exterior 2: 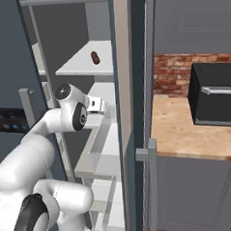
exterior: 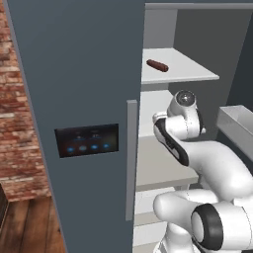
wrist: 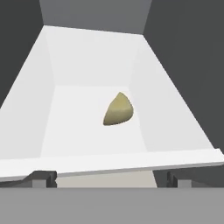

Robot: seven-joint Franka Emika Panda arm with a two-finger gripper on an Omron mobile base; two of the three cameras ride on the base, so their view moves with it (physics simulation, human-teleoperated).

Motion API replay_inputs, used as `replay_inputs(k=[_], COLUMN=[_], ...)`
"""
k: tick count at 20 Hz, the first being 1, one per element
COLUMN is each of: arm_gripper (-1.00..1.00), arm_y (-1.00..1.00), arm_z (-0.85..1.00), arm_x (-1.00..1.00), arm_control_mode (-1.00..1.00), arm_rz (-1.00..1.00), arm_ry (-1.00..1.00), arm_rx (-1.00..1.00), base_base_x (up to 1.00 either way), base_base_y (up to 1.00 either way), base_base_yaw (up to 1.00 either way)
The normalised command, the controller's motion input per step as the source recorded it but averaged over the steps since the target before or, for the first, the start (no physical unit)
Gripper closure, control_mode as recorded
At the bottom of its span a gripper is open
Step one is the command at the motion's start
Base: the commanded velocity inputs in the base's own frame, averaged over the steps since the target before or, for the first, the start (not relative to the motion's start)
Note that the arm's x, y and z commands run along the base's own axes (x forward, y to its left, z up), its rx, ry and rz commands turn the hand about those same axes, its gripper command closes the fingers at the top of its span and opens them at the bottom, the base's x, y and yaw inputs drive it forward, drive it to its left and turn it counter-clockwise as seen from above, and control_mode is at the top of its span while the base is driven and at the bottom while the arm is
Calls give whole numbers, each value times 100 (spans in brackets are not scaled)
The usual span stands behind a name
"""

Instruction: Retrieve the sausage and cheese from the fridge and place them on the cutting board on the counter.

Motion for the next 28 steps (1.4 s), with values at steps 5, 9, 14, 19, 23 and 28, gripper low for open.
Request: replay_inputs(k=[5, 9, 14, 19, 23, 28], arm_gripper=[-100, -100, -100, -100, -100, -100], arm_y=[-21, -18, -1, 0, 0, 0], arm_z=[-6, -11, -10, -10, -21, -3], arm_x=[0, 4, 16, 17, 1, 18], arm_control_mode=[-100, -100, -100, -100, -100, -100], arm_rz=[0, 0, 0, 0, 0, 0], arm_ry=[0, 0, 0, 0, 0, -1], arm_rx=[0, 3, 7, 7, 3, 0], base_base_x=[0, 0, 0, 0, 0, 0], base_base_y=[0, 0, 0, 0, 0, 0], base_base_yaw=[0, 0, 0, 0, 0, 0])
